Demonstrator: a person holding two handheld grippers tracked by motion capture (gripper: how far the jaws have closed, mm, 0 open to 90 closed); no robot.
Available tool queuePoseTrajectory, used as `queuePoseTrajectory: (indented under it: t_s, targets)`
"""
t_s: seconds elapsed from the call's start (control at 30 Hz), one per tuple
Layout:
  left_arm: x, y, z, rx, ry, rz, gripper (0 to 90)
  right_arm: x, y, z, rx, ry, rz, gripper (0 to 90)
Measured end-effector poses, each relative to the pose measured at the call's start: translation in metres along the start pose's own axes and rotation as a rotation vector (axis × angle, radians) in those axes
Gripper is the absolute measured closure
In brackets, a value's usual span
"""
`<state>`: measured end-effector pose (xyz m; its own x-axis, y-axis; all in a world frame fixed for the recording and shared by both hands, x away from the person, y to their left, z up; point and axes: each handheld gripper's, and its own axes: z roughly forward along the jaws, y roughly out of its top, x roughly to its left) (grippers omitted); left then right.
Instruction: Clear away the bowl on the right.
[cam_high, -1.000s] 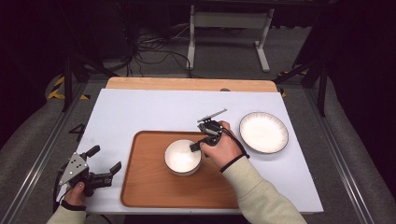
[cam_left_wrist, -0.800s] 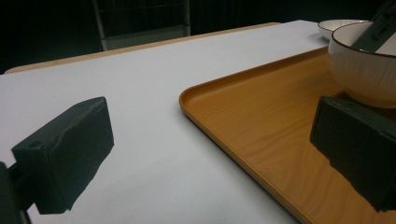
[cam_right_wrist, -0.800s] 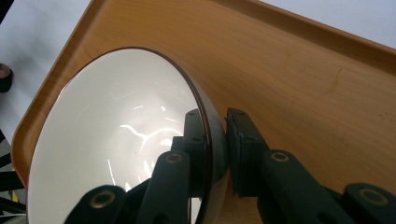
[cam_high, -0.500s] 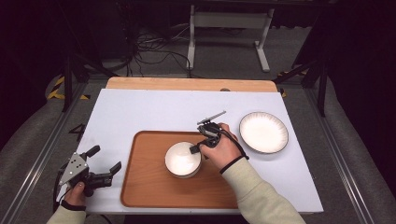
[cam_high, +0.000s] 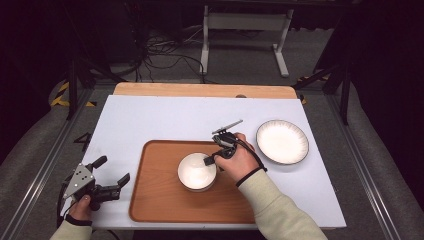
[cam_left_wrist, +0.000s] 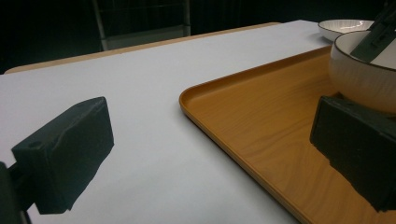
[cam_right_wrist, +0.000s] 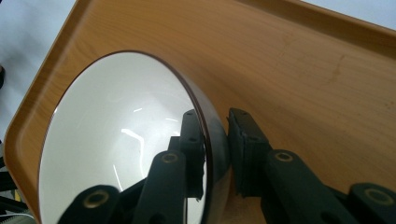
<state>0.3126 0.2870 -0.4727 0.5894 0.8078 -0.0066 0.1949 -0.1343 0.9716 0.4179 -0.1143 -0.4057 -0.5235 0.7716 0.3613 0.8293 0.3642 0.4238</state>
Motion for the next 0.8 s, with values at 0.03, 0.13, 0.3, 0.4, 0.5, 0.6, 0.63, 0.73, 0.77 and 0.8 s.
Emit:
queuePoseTrajectory:
  t_s: [0.03,0.13,0.3,0.4,0.5,0.6,0.63,0.73,0.77,0.8]
  targets:
    - [0.0,0.0,0.0,0.0,0.0,0.0,0.3,-0.001,0.0,0.0,0.0,-0.001,0.001,74.2]
    - [0.0,0.0,0.0,0.004,-0.003,0.002,0.3,-0.002,0.0,0.001,-0.002,0.0,0.01,70.8]
    - [0.0,0.0,0.0,0.0,0.0,0.0,0.3,-0.001,0.001,-0.003,-0.022,0.008,0.003,67.7]
    - [0.0,0.0,0.0,0.0,0.0,0.0,0.3,0.001,0.002,-0.007,-0.041,0.008,-0.007,66.4]
    - [0.0,0.0,0.0,0.0,0.0,0.0,0.3,0.004,0.003,-0.014,-0.077,0.014,-0.022,64.3]
    - [0.0,0.0,0.0,0.0,0.0,0.0,0.3,0.007,0.003,-0.022,-0.126,0.013,-0.055,63.7]
    - [0.0,0.0,0.0,0.0,0.0,0.0,0.3,0.009,0.003,-0.025,-0.146,0.01,-0.067,65.1]
    - [0.0,0.0,0.0,-0.001,0.001,0.0,0.3,0.011,0.003,-0.032,-0.201,0.002,-0.107,65.0]
    - [0.0,0.0,0.0,-0.001,0.001,0.0,0.3,0.012,0.003,-0.034,-0.217,0.005,-0.112,65.1]
    - [0.0,0.0,0.0,-0.001,0.001,0.0,0.3,0.013,0.002,-0.035,-0.228,0.007,-0.118,64.9]
